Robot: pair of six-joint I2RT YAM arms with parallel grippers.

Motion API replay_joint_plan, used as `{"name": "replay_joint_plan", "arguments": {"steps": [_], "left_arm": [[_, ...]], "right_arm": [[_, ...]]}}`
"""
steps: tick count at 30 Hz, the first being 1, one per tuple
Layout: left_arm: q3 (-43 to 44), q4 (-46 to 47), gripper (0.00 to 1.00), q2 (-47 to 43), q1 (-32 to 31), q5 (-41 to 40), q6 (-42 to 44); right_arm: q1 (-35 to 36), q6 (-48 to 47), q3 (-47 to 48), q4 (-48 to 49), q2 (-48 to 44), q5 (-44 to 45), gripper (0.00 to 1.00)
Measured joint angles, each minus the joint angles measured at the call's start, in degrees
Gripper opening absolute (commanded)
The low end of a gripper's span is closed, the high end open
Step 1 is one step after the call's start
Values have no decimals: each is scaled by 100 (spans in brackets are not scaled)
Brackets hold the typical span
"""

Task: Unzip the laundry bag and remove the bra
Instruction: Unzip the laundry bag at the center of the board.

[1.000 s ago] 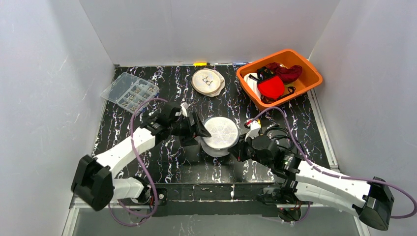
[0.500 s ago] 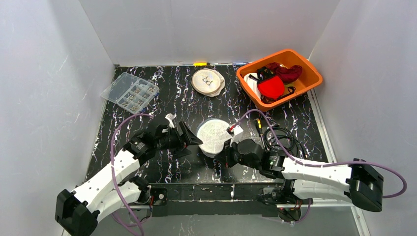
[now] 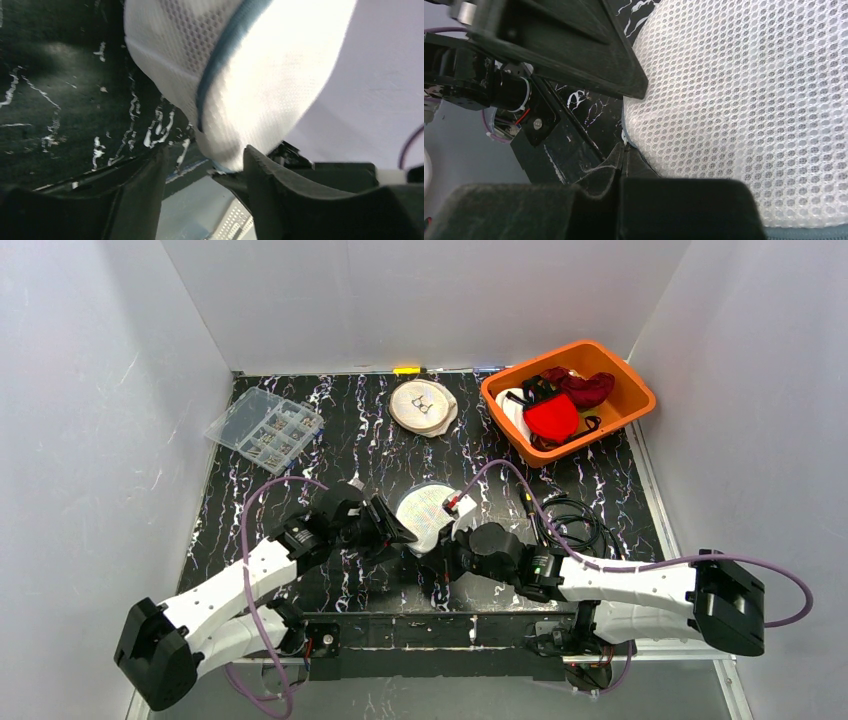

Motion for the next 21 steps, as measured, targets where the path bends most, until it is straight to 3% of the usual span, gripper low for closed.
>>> {"name": "replay_joint_plan", "arguments": {"steps": [7,13,21], "left_arm": [[203,0,23,667,0,-306,4],[402,-13,1,730,9,-446,28],[645,-177,0,765,101,-549,229]], "right_arm": [[9,-59,0,-83,-234,146,1],[13,-63,0,-192,-356,267,1],[26,-63,0,-400,-529,487,1]]}}
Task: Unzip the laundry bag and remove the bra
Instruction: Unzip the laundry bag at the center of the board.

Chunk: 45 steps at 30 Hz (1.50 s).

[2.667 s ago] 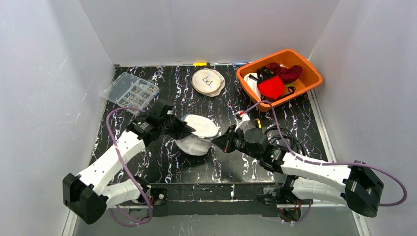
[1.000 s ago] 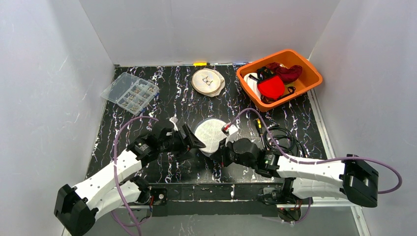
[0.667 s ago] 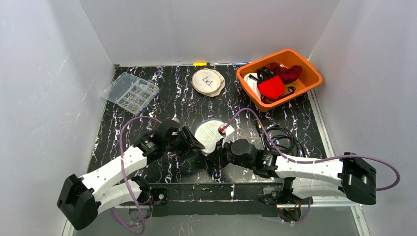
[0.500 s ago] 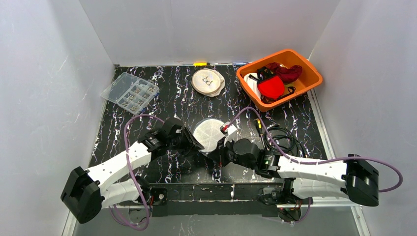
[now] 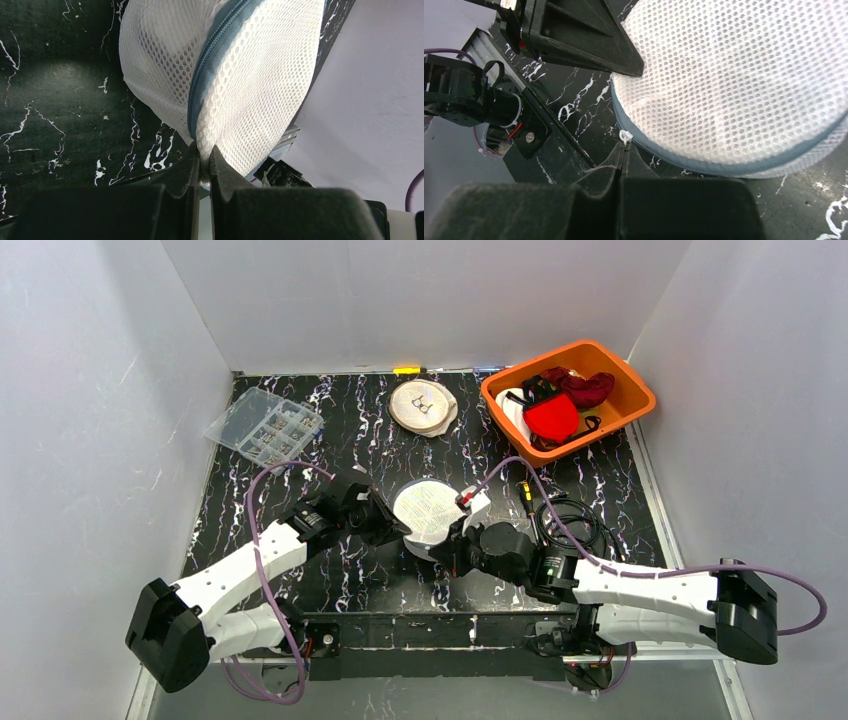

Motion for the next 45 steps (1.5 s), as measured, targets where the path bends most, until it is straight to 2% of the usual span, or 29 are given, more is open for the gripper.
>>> {"name": "replay_joint_plan", "arguments": {"steps": [8,14,22,32,33,34,36,37,39,42,45], "left_arm": [[184,-37,0,125,120,48,444],[621,-127,0,356,166,240,1257],[1725,-249,0,1309,234,1137,2743],[2050,-188,0,2350,293,1657,3488],[2061,-188,8,2409,297,1652,3486],[2061,-195,21,2448,299,1628,3469],[2059,-240,52,2437,302,1558,3432],[2048,-240,59,2402,302,1475,3399],[1996,-247,68,2288,317,1316,3307],[1801,-310,74,1971,354,1123,3115],[1434,-367,75,1414,363,1010,2870]], "right_arm": [[0,46,-7,-468,-380,501,1],[4,87,-7,-968,-815,920,1],[4,-31,-11,-1464,-1373,1115,1],[4,-17,-195,-1690,-1416,1163,1],[4,-2,-236,-1672,-1390,1161,1],[4,7,-280,-1657,-1340,1156,1],[4,24,-343,-1576,-1222,1145,1],[4,26,-345,-1561,-1167,1141,1],[4,28,-345,-1491,-1082,1121,1],[4,28,-345,-1266,-876,1049,1],[4,26,-339,-1049,-627,933,1]]}}
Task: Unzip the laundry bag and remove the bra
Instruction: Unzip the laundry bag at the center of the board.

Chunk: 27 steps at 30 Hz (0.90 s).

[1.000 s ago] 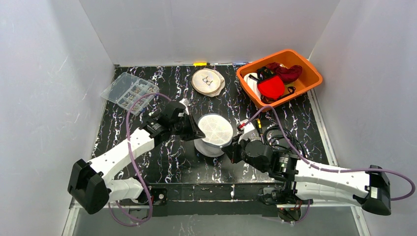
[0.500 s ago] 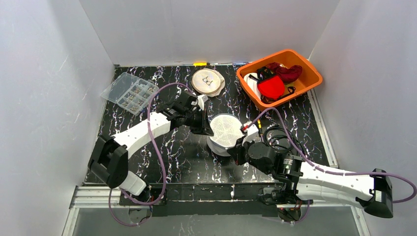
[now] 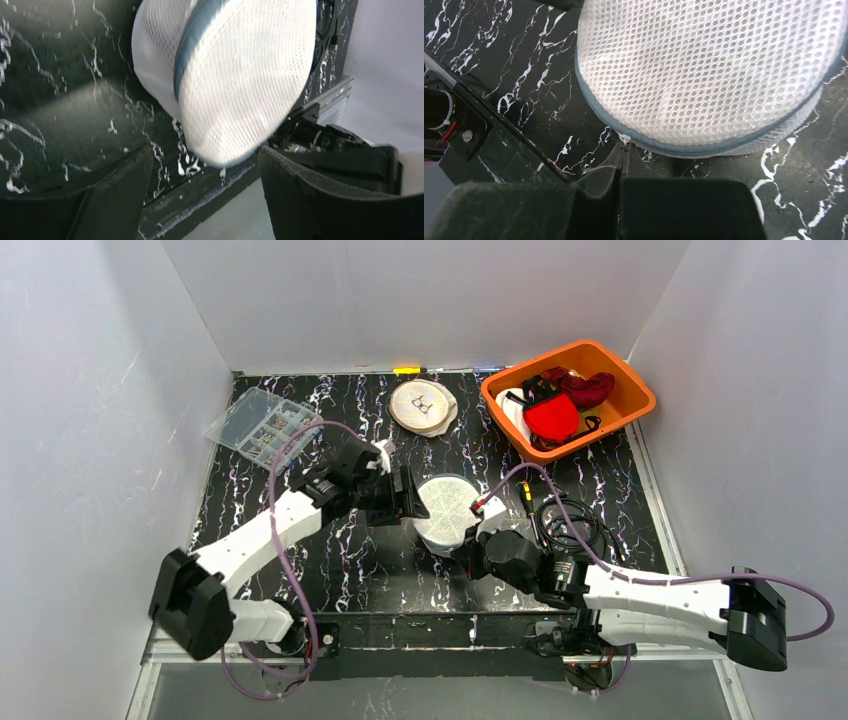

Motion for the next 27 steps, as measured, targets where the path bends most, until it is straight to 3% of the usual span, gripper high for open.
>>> {"name": "replay_joint_plan", "arguments": {"steps": [7,14,22,27], "left_arm": [[-1021,37,76,-1333,-74,-24,-911],[-1456,240,73,-1604,-269,-28,-1615],[-1453,684,47,-1123,-280,-177,-1980],[-1453,887,26,-645,-280,-168,-2109]], "right_arm": [[7,-39,210,494,614,-354,1],[28,-140,542,1016,1268,-732,1],[120,-199,632,1163,1401,-881,1],[162,-197,632,1099,1226,-833,1]]}}
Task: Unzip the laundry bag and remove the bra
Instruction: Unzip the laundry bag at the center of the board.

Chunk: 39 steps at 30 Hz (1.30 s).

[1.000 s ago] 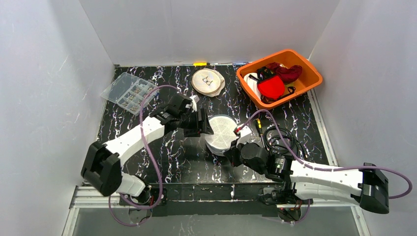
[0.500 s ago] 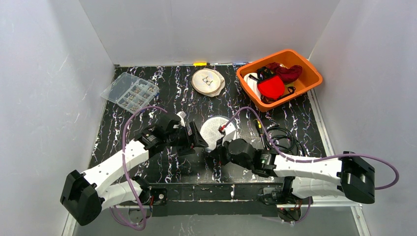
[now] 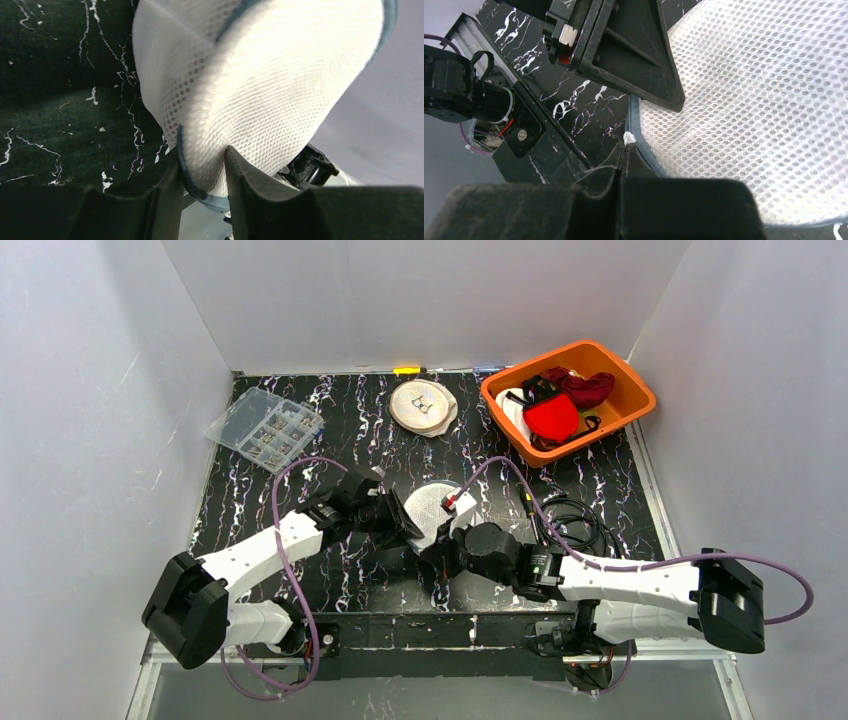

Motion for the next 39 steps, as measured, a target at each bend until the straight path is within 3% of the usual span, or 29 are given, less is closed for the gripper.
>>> {"name": "replay_joint_plan", "arguments": {"steps": [3,8,24,30,35,39], "left_arm": [[17,48,10,24,0,-20,-63],[199,37,0,13,-22,-72,-37],[492,-168,0,-28,-39,-136,455],[1145,-472,0,289,-37,-24,1154],[2188,-1001,0,1115,31,557,1998],[2522,-1121,0,1497,79,953,2492]], "right_arm": [[2,2,0,-85,-153,66,1],[20,9,-2,-256,-378,240,1],[70,424,-170,-1427,-1263,1119,1],[68,525,-299,-1674,-1604,1377,1],[68,514,-334,-1779,-1853,1401,1],[68,511,-402,-1738,-1882,1333,1]]}}
